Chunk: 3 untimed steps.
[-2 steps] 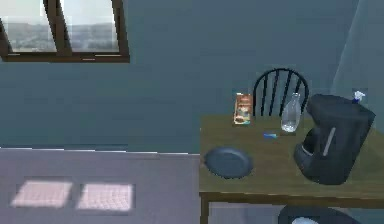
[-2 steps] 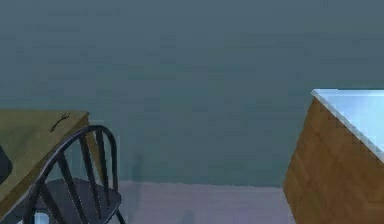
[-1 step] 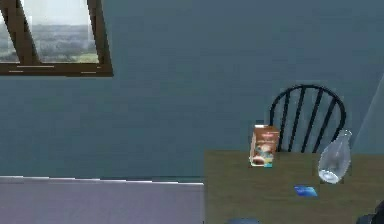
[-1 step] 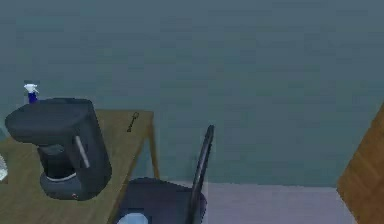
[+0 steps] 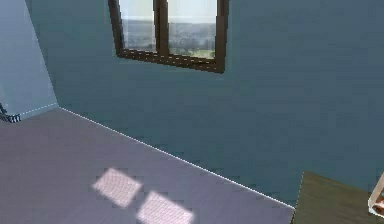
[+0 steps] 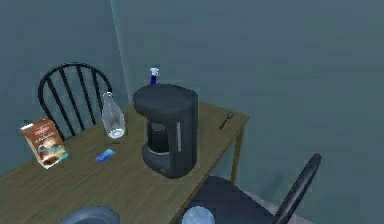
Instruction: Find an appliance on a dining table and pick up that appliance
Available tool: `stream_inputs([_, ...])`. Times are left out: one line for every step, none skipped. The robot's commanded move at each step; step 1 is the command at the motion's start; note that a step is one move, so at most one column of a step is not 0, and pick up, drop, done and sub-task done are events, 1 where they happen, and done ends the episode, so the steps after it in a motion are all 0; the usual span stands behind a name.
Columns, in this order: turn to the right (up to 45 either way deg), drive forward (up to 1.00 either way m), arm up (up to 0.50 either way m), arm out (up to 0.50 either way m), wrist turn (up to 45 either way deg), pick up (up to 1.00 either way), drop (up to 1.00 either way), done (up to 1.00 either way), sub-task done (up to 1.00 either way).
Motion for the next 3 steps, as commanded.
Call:
stream_inputs([0.0,0.00,0.50,0.00,0.0,0.00,0.00,0.00,0.00])
stream_inputs([0.0,0.00,0.38,0.00,0.0,0.00,0.00,0.00,0.00])
stream_inputs([0.0,0.00,0.00,0.30,0.0,0.00,0.00,0.00,0.00])
